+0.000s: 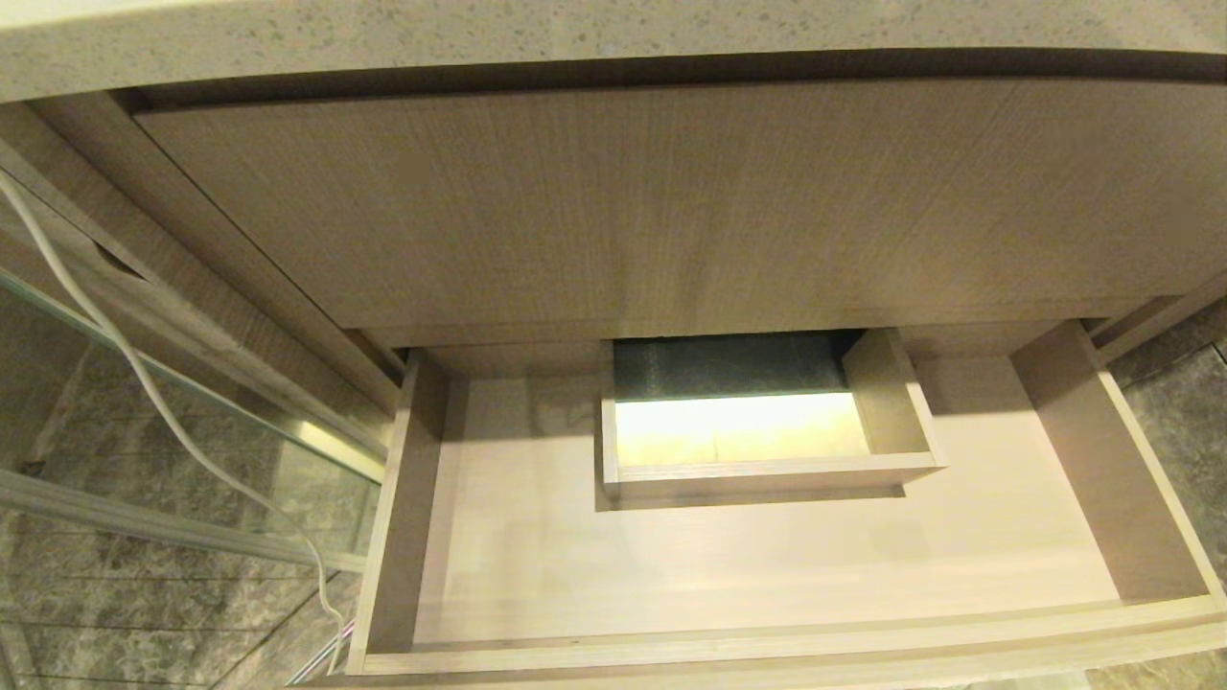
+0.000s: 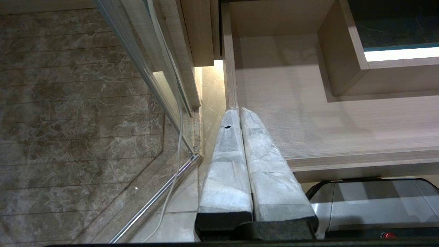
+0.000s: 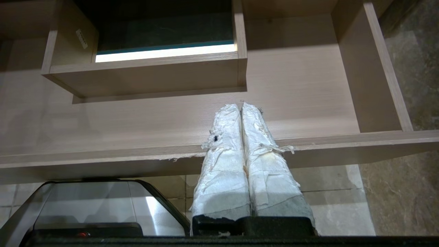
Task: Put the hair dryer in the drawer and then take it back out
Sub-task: Pick up the hairdryer
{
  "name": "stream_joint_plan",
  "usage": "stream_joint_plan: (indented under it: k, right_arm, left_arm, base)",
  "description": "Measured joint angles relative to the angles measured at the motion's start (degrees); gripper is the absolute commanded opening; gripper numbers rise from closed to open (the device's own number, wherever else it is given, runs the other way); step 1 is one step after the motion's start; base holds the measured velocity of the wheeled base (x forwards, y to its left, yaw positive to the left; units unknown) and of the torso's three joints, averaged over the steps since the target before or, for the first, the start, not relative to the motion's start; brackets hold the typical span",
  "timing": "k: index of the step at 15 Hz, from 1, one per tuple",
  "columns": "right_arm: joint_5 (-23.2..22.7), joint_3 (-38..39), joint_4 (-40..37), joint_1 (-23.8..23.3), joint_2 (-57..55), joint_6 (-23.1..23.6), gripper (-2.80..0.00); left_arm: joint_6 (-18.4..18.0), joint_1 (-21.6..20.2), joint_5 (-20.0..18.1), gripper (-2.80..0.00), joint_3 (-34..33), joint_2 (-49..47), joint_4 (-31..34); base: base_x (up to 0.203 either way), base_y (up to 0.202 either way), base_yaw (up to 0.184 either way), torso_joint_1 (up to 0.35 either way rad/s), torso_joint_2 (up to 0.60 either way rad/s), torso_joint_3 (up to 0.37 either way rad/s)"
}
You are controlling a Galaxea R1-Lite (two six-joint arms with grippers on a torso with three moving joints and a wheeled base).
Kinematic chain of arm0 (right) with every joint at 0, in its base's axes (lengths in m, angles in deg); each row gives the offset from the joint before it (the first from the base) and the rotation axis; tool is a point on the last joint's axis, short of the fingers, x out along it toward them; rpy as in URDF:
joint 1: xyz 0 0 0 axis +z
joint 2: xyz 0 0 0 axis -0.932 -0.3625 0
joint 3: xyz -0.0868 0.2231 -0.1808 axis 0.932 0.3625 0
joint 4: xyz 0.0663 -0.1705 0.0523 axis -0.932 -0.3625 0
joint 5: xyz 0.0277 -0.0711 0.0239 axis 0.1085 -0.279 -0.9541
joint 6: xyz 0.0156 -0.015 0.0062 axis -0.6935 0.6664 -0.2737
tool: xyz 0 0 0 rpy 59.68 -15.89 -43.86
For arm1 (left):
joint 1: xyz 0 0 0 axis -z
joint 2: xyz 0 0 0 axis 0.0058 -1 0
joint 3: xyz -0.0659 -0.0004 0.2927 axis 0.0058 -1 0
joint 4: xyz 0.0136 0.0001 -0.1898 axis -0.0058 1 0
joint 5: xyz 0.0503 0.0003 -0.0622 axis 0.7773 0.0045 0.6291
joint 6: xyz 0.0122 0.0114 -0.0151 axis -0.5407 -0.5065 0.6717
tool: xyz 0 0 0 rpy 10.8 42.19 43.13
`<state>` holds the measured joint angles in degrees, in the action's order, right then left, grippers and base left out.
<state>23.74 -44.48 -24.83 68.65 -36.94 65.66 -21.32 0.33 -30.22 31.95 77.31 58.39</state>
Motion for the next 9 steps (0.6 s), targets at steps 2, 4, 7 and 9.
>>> stream_joint_plan:
  k: [2,4,7,9]
  right_arm:
    - [0.0,0.0,0.0,0.0,0.0,-0.1,-2.80]
    - [0.0,0.0,0.0,0.0,0.0,0.0,-2.80]
    - [0.0,0.0,0.0,0.0,0.0,0.0,-2.80]
    - [0.0,0.0,0.0,0.0,0.0,0.0,-2.80]
  left_arm:
    - [0.0,0.0,0.0,-2.80,0.0,0.0,0.0]
    - [0.0,0.0,0.0,-2.80,0.0,0.0,0.0]
    - [0.0,0.0,0.0,-2.80,0.0,0.0,0.0]
    - [0.0,0.0,0.0,-2.80,0.0,0.0,0.0]
  base:
    - [0.000,0.000,0.000,0.000,0.00,0.000]
    - [0.000,0.000,0.000,0.013,-0.05,-0.012]
    - [0.000,0.000,0.000,0.161,-0.36,-0.154]
    - [0.000,0.000,0.000,0.049,-0.45,-0.201]
